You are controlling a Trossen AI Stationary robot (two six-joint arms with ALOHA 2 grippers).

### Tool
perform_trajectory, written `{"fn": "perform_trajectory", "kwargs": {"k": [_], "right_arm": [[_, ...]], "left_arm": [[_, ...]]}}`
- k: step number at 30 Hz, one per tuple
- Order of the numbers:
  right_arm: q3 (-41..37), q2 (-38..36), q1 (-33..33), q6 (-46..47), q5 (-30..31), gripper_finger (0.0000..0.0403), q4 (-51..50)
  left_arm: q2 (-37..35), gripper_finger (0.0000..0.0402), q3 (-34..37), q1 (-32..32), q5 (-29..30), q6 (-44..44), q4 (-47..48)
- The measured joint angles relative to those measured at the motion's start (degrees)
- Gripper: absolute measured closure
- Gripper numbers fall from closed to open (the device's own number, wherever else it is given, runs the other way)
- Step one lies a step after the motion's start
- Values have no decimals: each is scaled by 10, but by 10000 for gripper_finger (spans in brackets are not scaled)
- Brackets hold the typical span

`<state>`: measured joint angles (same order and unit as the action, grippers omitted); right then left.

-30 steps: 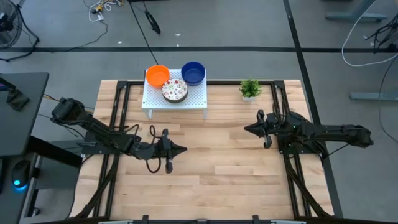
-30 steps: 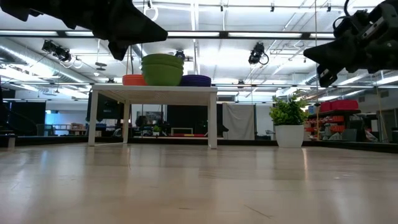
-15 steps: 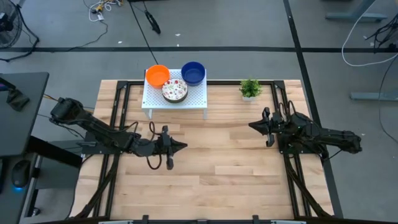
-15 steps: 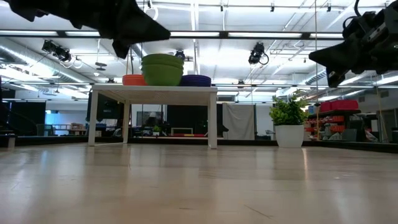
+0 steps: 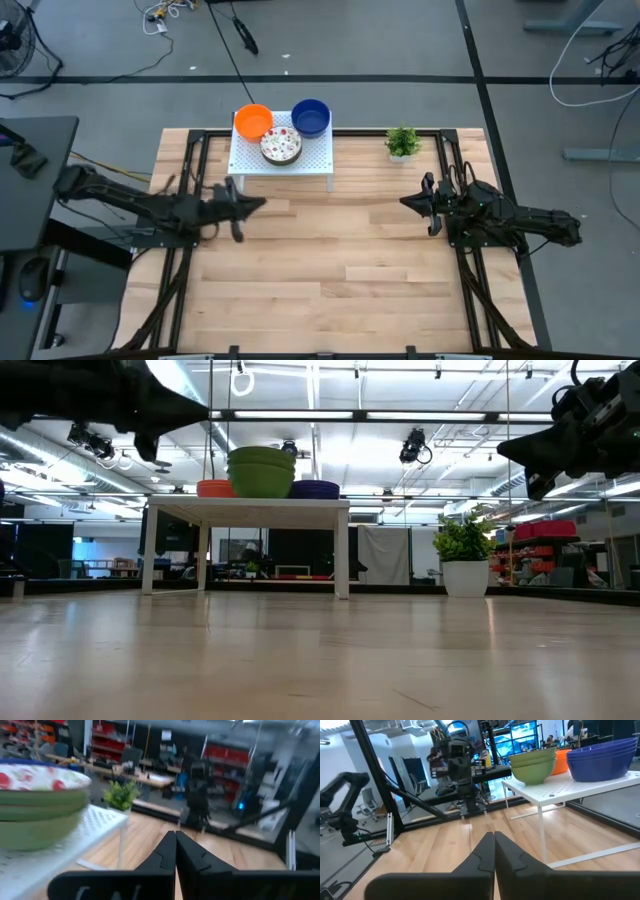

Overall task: Pick & Place Mini bowls
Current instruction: Return to Home Position

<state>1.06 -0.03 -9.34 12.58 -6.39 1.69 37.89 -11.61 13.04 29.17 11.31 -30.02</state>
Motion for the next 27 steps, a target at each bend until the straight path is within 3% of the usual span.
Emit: {"fn": "perform_trajectory", "kwargs": {"k": [3,9,16,27], "right_arm": [[0,0,0,0,0,399,0],[0,0,0,0,0,399,0],[0,0,0,0,0,399,0],[-1,0,0,0,-3,399,1]], "left_arm": [[-80,399,28,-46,-58,-1,29],[-220,399,32,-132,-154,-13,193],[-380,400,51,-137,-177,-39,285],[-378,400,111,-135,-221,-17,270]]}}
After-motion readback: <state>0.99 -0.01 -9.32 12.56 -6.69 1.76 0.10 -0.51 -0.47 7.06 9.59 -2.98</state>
